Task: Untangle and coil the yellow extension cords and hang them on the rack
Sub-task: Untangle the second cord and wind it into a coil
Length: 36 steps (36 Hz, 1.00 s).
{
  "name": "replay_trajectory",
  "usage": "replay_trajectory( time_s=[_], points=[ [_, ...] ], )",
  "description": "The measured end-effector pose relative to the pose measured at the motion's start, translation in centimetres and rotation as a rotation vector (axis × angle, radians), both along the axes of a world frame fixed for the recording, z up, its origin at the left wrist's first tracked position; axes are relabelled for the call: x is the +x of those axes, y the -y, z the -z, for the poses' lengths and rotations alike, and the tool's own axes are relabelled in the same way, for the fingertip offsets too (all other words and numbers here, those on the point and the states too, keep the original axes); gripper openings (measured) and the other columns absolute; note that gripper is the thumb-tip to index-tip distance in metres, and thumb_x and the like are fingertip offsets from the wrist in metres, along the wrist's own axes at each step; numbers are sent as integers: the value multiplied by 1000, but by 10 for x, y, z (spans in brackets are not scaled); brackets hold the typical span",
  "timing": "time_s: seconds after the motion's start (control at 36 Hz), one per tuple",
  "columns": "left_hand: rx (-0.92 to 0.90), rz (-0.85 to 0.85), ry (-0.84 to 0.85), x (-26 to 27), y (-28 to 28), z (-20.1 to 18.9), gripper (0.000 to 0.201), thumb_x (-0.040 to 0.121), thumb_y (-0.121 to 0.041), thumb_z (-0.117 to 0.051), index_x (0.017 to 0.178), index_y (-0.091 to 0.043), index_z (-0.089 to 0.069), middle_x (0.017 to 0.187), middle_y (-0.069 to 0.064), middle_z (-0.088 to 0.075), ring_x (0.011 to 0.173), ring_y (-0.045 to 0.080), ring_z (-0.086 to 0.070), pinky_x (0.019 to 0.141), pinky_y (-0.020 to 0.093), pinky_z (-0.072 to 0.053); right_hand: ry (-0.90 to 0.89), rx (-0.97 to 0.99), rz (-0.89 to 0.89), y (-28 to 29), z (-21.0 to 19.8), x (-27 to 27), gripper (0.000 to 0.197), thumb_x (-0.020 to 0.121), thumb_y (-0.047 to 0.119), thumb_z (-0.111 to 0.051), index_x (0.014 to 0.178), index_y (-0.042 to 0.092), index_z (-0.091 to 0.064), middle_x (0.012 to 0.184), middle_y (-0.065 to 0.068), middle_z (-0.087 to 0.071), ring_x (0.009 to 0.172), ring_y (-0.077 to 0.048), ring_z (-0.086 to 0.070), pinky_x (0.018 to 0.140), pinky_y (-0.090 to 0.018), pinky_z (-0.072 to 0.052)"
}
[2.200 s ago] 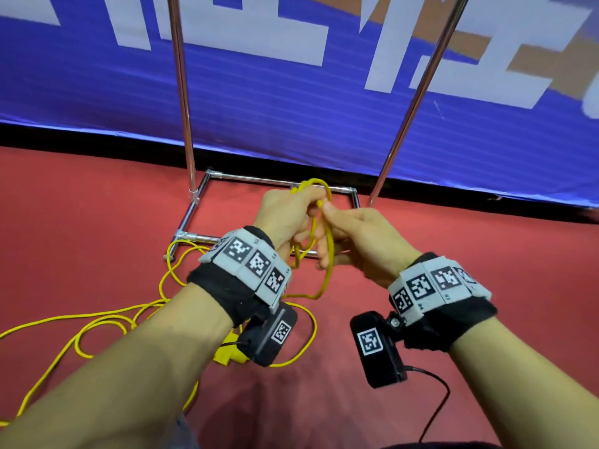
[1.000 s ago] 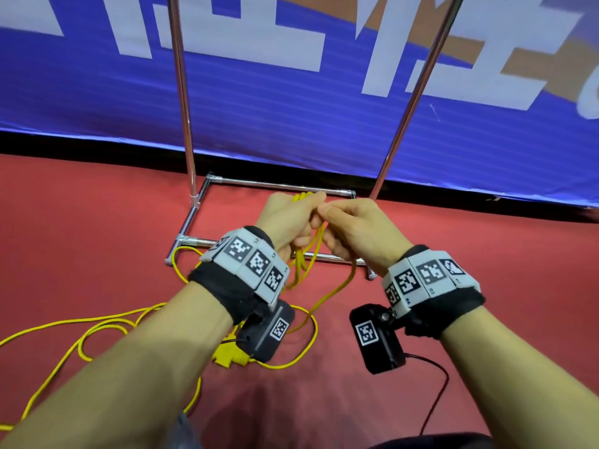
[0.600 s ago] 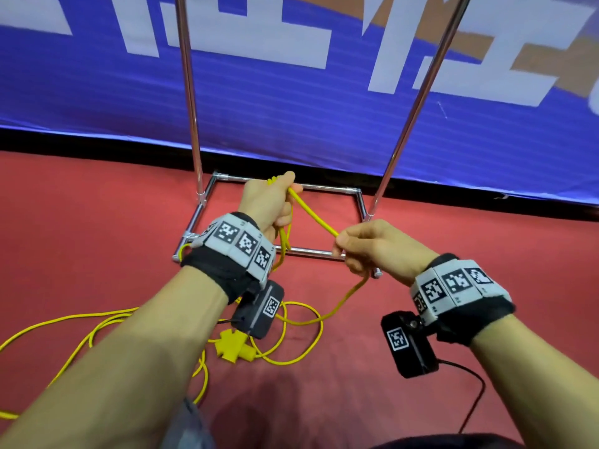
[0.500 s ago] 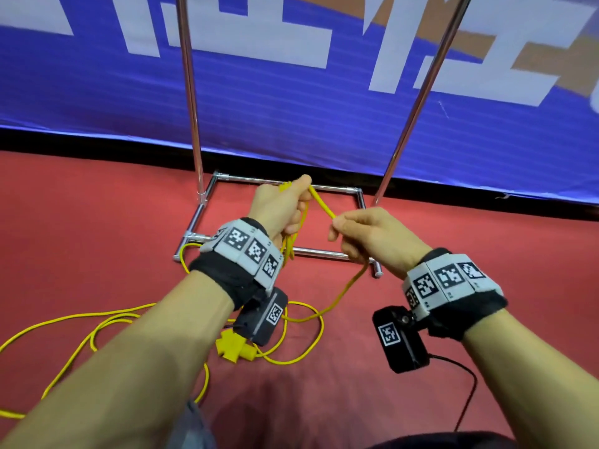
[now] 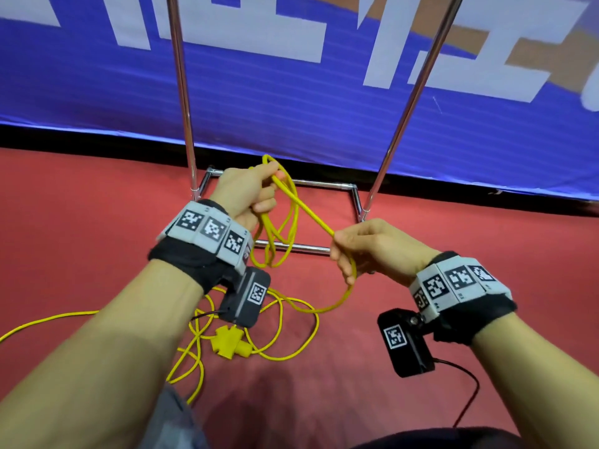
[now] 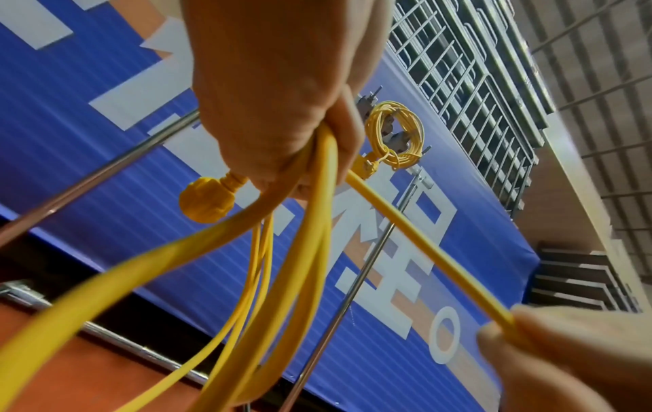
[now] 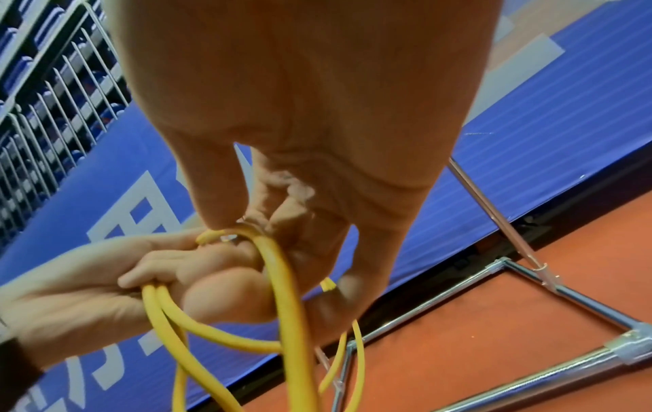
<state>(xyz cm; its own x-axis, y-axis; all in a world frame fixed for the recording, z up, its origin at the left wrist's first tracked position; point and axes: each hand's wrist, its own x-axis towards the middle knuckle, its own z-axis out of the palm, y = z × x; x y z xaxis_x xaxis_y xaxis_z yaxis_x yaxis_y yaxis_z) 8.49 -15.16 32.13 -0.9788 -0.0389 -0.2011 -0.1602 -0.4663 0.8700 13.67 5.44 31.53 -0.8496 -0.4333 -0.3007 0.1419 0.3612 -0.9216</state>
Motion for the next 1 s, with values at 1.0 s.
replay_trajectory(
  time_s=[1.0],
  points=[
    [-108, -94, -26, 3, -14, 8, 30, 99, -23, -54, 82, 0, -61, 61, 5, -46, 32, 5, -30, 34, 17, -24, -28, -156, 42, 38, -2, -1, 32, 103, 17, -39, 79, 4, -57, 51, -8, -58, 40, -19, -51, 54, -33, -50]
  ],
)
